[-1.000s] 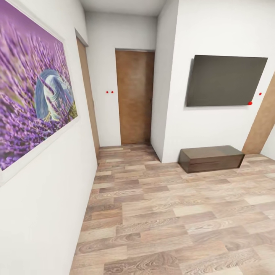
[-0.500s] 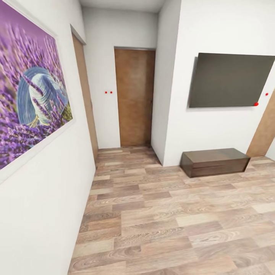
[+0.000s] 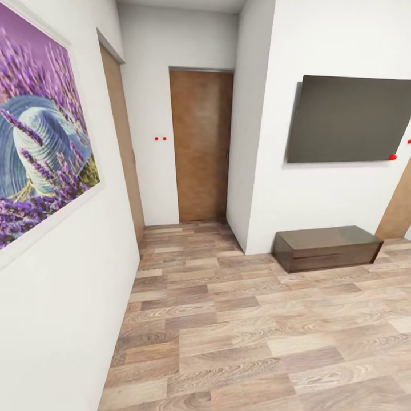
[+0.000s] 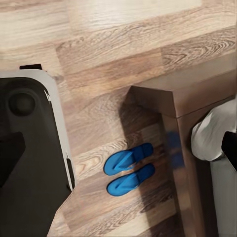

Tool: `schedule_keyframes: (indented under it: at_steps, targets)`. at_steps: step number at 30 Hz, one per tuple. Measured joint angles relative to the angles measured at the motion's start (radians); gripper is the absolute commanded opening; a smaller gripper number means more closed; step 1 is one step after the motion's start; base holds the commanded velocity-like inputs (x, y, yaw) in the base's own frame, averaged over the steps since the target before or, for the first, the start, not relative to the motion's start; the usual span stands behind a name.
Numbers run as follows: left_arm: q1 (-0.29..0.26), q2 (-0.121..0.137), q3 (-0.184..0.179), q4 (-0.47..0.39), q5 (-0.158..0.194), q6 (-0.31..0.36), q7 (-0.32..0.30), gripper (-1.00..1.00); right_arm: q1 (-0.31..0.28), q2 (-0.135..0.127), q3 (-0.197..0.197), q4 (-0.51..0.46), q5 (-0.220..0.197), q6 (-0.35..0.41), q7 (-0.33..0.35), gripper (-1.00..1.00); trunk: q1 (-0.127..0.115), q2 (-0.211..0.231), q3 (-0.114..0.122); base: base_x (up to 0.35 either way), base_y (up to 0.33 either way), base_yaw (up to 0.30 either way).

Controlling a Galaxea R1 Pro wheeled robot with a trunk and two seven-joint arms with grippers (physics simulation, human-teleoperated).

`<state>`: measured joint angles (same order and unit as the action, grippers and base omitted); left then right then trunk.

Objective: In the bedroom, move the book from the bed onto either nightstand, and place the two sandals side by side next to the bed.

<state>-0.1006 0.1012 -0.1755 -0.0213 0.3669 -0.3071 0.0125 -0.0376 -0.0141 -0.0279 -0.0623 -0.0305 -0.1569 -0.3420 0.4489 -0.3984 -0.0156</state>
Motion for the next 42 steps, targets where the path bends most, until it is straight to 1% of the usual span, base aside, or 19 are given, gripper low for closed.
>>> schedule_keyframes:
  at_steps: [9, 14, 25, 33, 42]
  targets:
    - [0.0, 0.0, 0.0, 0.0, 0.0, 0.0, 0.0, 1.0, 0.0, 0.0, 0.0, 0.0, 0.0, 0.0, 0.0, 1.0, 0.0, 0.0, 0.0, 0.321, 0.0, -0.007]
    - [0.0, 0.0, 0.0, 0.0, 0.0, -0.001, 0.0, 1.0, 0.0, 0.0, 0.0, 0.0, 0.0, 0.0, 0.0, 1.0, 0.0, 0.0, 0.0, 0.242, 0.0, -0.124]
    - [0.0, 0.0, 0.0, 0.0, -0.001, -0.002, 0.0, 1.0, 0.0, 0.0, 0.001, 0.0, 0.0, 0.0, 0.002, 1.0, 0.001, 0.0, 0.0, 0.085, 0.0, -0.245]
    - [0.0, 0.0, 0.0, 0.0, 0.0, -0.002, 0.0, 1.0, 0.0, -0.001, 0.0, 0.001, 0.0, 0.0, 0.044, 1.0, 0.001, 0.0, 0.0, 0.015, 0.0, -0.286]
    - [0.0, 0.0, 0.0, 0.0, 0.0, -0.001, 0.0, 1.0, 0.0, -0.003, 0.0, 0.001, 0.0, 0.0, 0.066, 1.0, 0.0, 0.0, 0.0, 0.037, 0.025, -0.293]
